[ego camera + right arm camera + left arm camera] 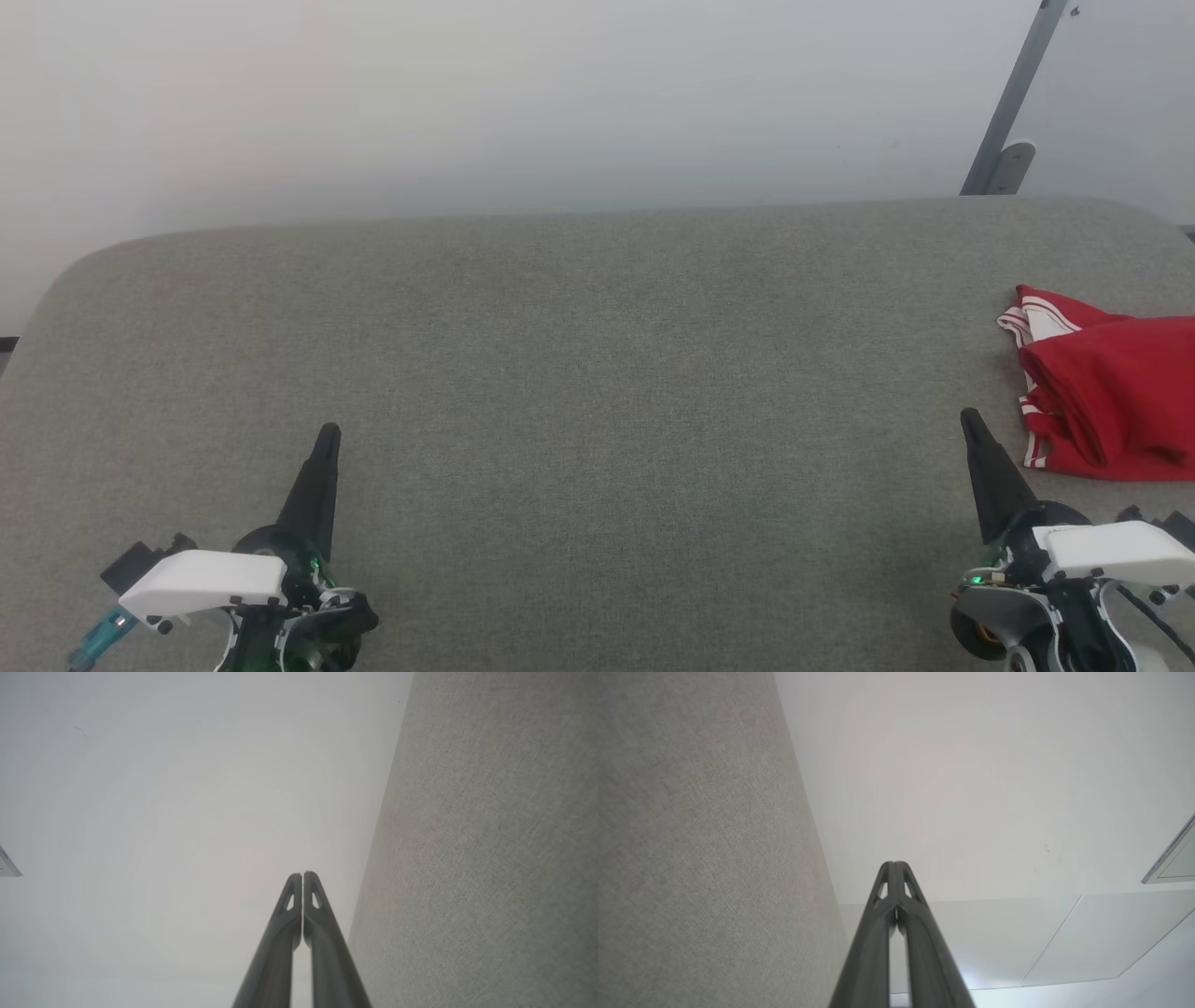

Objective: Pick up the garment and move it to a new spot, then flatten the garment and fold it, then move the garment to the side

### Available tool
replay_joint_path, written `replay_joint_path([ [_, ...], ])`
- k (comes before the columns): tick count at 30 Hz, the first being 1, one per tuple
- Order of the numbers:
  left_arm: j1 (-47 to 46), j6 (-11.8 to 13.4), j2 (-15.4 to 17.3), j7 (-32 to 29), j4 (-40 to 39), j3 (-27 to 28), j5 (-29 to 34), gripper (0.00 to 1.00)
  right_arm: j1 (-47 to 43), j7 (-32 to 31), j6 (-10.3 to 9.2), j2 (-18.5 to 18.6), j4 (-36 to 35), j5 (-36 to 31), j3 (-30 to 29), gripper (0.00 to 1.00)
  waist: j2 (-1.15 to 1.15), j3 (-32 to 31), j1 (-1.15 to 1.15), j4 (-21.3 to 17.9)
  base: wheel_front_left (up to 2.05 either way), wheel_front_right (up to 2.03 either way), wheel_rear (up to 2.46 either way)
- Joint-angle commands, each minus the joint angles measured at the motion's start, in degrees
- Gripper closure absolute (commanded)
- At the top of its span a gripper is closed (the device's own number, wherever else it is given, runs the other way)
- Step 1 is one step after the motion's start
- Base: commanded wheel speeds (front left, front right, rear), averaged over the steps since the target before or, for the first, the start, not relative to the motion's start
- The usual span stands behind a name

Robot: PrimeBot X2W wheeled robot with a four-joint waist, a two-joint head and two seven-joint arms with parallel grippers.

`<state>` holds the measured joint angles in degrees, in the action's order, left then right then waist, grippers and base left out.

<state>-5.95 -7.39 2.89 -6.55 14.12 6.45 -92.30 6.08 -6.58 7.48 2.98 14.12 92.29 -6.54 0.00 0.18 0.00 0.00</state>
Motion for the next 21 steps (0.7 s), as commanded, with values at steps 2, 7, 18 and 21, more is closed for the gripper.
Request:
replay_joint_path([
  [2, -0.6, -0.2, -0.2, -0.2, -0.2, 0.2, -0.2, 1.00, 0.3, -0.2, 0.02, -0.2, -0.2, 0.2, 0.0, 1.00, 0.00, 0.0, 0.00, 0.0, 0.00, 0.00, 0.00],
  [7, -0.6, -0.2, -0.2, -0.2, -0.2, 0.2, -0.2, 1.00, 0.3, -0.2, 0.02, -0.2, -0.2, 0.2, 0.0, 1.00, 0.00, 0.0, 0.00, 0.0, 0.00, 0.00, 0.00],
  [18, -0.6, -0.2, -0.2, -0.2, -0.2, 0.2, -0.2, 1.00, 0.3, -0.2, 0.02, -0.2, -0.2, 0.2, 0.0, 1.00, 0.00, 0.0, 0.00, 0.0, 0.00, 0.00, 0.00],
  [21, -0.6, -0.2, -0.2, -0.2, -0.2, 0.2, -0.2, 1.00, 0.3, -0.1, 0.02, -0.2, -0.2, 0.2, 0.0, 1.00, 0.00, 0.0, 0.00, 0.0, 0.00, 0.00, 0.00],
])
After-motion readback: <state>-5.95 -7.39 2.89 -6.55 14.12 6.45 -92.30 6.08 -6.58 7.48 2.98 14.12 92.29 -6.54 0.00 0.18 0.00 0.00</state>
